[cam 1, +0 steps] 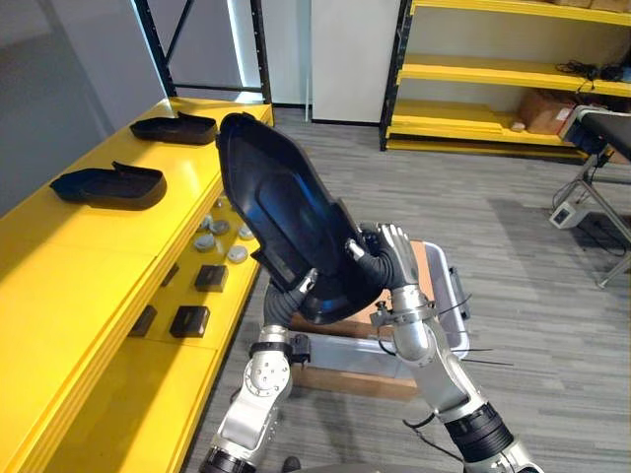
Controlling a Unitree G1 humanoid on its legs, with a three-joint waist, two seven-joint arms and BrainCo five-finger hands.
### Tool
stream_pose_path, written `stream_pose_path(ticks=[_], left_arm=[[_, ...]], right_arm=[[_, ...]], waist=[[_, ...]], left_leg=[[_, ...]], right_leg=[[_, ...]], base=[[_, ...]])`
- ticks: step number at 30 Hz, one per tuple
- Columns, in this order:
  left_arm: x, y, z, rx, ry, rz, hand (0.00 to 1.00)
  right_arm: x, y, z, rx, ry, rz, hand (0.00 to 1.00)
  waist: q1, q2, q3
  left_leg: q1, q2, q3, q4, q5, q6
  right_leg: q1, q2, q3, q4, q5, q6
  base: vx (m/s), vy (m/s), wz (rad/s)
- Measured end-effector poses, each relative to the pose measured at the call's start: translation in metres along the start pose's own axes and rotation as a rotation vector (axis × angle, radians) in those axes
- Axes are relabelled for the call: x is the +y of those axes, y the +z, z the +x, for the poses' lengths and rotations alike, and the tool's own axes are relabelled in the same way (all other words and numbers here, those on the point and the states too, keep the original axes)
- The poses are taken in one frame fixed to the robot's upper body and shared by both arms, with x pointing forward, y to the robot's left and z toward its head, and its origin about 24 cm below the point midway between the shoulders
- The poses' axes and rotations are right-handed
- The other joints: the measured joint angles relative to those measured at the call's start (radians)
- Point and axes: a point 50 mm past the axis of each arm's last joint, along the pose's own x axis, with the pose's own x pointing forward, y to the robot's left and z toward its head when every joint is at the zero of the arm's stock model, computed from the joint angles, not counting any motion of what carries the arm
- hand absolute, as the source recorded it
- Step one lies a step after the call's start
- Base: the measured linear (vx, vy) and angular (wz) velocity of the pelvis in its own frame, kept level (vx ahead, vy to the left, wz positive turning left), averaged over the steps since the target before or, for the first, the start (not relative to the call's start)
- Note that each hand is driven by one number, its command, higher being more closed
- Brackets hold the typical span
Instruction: Walk over and take plastic housings, then place them on the shelf
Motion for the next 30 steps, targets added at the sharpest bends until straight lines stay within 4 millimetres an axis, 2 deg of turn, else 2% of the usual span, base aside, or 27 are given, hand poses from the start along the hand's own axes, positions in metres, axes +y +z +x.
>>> stream_pose_path(ticks=[4,7,11,13,15,16,18,19,22,24,25,26,27,28,29,30], left_arm=[[0.013,0.007,0.004,-0.047,0.054,0.058,1.00],[0.015,0.011,0.005,-0.073,0.074,0.081,1.00],[0.014,0.019,0.001,-0.120,0.089,0.096,1.00],[0.031,0.007,-0.003,-0.055,0.161,0.138,1.00],[0.045,-0.005,-0.011,0.015,0.213,0.175,1.00],[0.055,-0.016,-0.020,0.079,0.245,0.199,1.00],[0.064,-0.021,-0.026,0.114,0.279,0.209,1.00],[0.070,-0.023,-0.029,0.125,0.308,0.209,1.00],[0.080,-0.021,-0.032,0.126,0.375,0.204,1.00],[0.080,-0.020,-0.034,0.124,0.388,0.194,1.00],[0.081,-0.018,-0.036,0.117,0.392,0.192,1.00],[0.081,-0.017,-0.038,0.112,0.396,0.193,1.00],[0.083,-0.015,-0.040,0.103,0.402,0.192,1.00],[0.084,-0.011,-0.041,0.088,0.411,0.188,1.00],[0.085,-0.009,-0.041,0.079,0.419,0.186,1.00],[0.086,-0.005,-0.041,0.060,0.434,0.177,1.00]], right_arm=[[-0.002,-0.001,0.001,0.014,0.043,0.179,0.00],[-0.007,0.001,0.002,0.011,0.049,0.281,0.00],[-0.028,0.021,0.007,-0.097,-0.025,0.430,0.00],[-0.071,0.035,0.007,-0.227,-0.238,0.522,0.00],[-0.099,0.037,0.001,-0.289,-0.380,0.528,0.00],[-0.119,0.029,-0.006,-0.294,-0.488,0.516,0.00],[-0.135,0.015,-0.018,-0.246,-0.585,0.504,0.00],[-0.144,0.000,-0.029,-0.185,-0.646,0.490,0.00],[-0.154,-0.038,-0.058,0.005,-0.768,0.450,0.00],[-0.154,-0.061,-0.076,0.131,-0.807,0.423,0.00],[-0.149,-0.088,-0.098,0.297,-0.839,0.403,0.00],[-0.145,-0.100,-0.108,0.372,-0.849,0.398,0.00],[-0.139,-0.118,-0.127,0.493,-0.862,0.390,0.00],[-0.129,-0.139,-0.154,0.663,-0.877,0.388,0.00],[-0.123,-0.149,-0.168,0.747,-0.886,0.391,0.00],[-0.110,-0.164,-0.196,0.904,-0.899,0.414,0.00]], waist=[[0.000,0.000,0.000],[0.000,0.000,0.000],[0.001,0.001,0.000],[0.000,0.002,0.000],[-0.002,0.002,0.000],[-0.004,0.002,0.000],[-0.004,0.002,0.000],[-0.002,0.002,0.000],[-0.004,0.006,0.002],[-0.003,0.007,0.003],[-0.005,0.007,0.003],[-0.007,0.008,0.004],[-0.010,0.010,0.005],[-0.011,0.014,0.008],[-0.010,0.016,0.009],[-0.010,0.022,0.012]], left_leg=[[0.005,0.001,-0.001,0.000,0.000,0.000],[0.011,0.001,-0.003,0.000,0.000,0.000],[0.011,0.002,-0.003,0.000,-0.005,-0.008],[0.012,0.003,-0.001,0.000,-0.006,-0.008],[0.014,0.003,0.000,0.000,-0.006,-0.008],[0.014,0.003,0.002,0.000,-0.006,-0.008],[0.014,0.003,0.002,0.000,-0.006,-0.008],[0.014,0.002,0.002,0.000,-0.006,-0.008],[0.014,0.003,0.002,0.000,-0.006,-0.008],[0.014,0.003,0.001,0.000,-0.006,-0.008],[0.013,0.003,0.001,0.000,-0.006,-0.008],[0.012,0.003,0.001,0.000,-0.006,-0.008],[0.011,0.003,0.001,0.000,-0.006,-0.008],[0.010,0.002,0.001,0.000,-0.008,-0.010],[0.010,0.003,0.000,0.000,-0.008,-0.010],[0.009,0.003,0.000,0.000,-0.008,-0.010]], right_leg=[[0.005,0.001,-0.002,0.000,0.000,-0.001],[0.015,0.000,-0.008,0.000,-0.002,0.000],[0.015,0.002,-0.008,0.000,-0.003,-0.003],[0.015,0.003,-0.006,0.000,-0.004,-0.004],[0.016,0.003,-0.006,0.000,-0.004,-0.004],[0.016,0.002,-0.005,-0.001,-0.005,-0.003],[0.016,0.002,-0.006,-0.001,-0.005,-0.003],[0.018,0.001,-0.009,-0.001,-0.006,-0.003],[0.018,0.002,-0.010,-0.001,-0.007,-0.005],[0.019,0.001,-0.011,-0.002,-0.007,-0.005],[0.018,0.001,-0.011,-0.002,-0.007,-0.005],[0.017,0.000,-0.011,-0.003,-0.007,-0.005],[0.016,-0.003,-0.012,-0.003,-0.007,-0.005],[0.016,-0.003,-0.012,-0.004,-0.007,-0.005],[0.016,-0.004,-0.013,-0.004,-0.007,-0.005],[0.016,-0.004,-0.013,-0.005,-0.007,-0.005]], base=[[0.00,0.000,0.00],[0.00,-0.004,0.05],[0.00,-0.001,0.01],[0.00,-0.001,-0.02],[0.00,0.000,0.00],[0.00,0.000,0.00],[0.00,-0.001,0.02],[0.00,-0.003,0.05],[0.00,-0.001,0.01],[0.00,0.000,0.00],[0.00,0.000,0.00],[0.00,0.000,0.00],[0.00,0.000,0.00],[0.00,0.000,0.00],[0.00,0.000,0.00],[0.00,0.000,0.00]])
